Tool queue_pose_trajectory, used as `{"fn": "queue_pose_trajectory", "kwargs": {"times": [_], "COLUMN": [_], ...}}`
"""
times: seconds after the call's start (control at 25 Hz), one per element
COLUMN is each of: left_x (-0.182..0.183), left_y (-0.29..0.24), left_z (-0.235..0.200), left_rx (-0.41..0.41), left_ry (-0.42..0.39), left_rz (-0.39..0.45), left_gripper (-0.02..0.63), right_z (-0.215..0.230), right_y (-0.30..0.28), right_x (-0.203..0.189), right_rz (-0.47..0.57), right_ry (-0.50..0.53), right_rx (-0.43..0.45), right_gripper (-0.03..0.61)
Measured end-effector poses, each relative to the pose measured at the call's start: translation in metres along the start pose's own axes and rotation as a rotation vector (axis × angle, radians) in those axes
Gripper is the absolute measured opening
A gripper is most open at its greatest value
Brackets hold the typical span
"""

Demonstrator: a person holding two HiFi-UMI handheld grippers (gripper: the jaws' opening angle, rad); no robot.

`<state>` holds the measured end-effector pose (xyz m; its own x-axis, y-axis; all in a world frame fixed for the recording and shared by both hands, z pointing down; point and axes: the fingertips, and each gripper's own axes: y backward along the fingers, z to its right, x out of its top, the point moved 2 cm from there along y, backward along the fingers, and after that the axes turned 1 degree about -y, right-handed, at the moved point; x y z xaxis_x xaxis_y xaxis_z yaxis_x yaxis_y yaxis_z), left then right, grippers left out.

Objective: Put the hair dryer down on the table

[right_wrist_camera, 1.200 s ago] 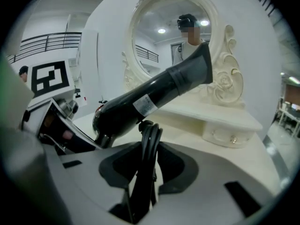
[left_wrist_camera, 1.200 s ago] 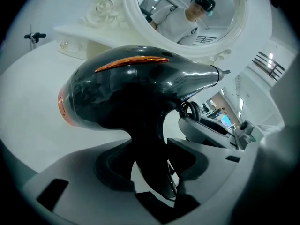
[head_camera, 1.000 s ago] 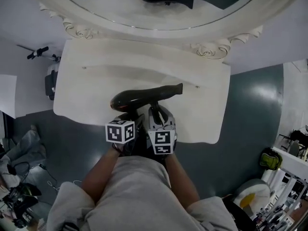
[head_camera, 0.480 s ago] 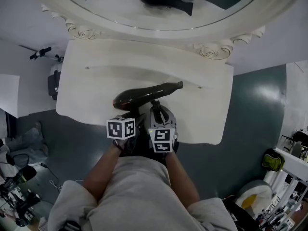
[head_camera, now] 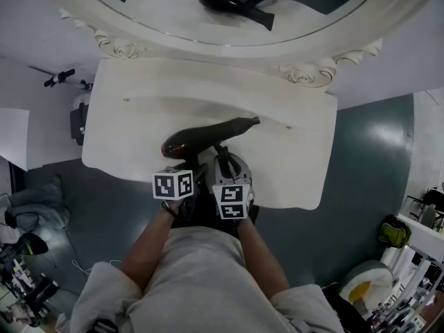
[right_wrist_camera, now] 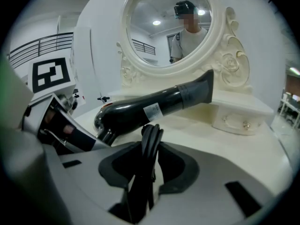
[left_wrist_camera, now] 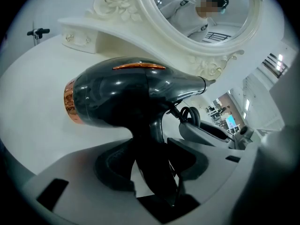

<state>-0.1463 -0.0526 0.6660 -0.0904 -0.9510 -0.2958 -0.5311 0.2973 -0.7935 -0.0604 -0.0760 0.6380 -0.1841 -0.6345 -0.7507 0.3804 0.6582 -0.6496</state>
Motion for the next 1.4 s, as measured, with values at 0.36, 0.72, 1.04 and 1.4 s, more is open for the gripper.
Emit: {"fn": "queue_pose_trajectory", "kwargs": {"times": [0.36, 0.72, 1.04, 1.4], "left_x": [0.003, 0.009, 0.012, 0.020], "left_y": [-0.003, -0.004, -0.003, -0.004], "left_z": [-0.009, -0.012, -0.013, -0.019], "left_rx": [0.019, 0.023, 0.044, 0.058], "left_ry": [-0.004, -0.009, -0.004, -0.031], "left_rz": [-0.013, -0.017, -0.020, -0.032], "left_gripper": [0.210, 0.210, 0.210, 0.210], "right_z": [-0.003, -0.002, -0.002, -0.001], "right_y": [-0.010, -0.016, -0.020, -0.027], "right_x": [-0.004, -0.003, -0.003, -0.003], "right_rz": [-0.021, -0.036, -0.066, -0.103], "right_ry": [-0.025, -0.037, -0.043, -0.097], "right_rx": [0.009, 0.011, 0.015, 0.007], "right_gripper": [0.118, 0.121, 0.121, 0.121]}}
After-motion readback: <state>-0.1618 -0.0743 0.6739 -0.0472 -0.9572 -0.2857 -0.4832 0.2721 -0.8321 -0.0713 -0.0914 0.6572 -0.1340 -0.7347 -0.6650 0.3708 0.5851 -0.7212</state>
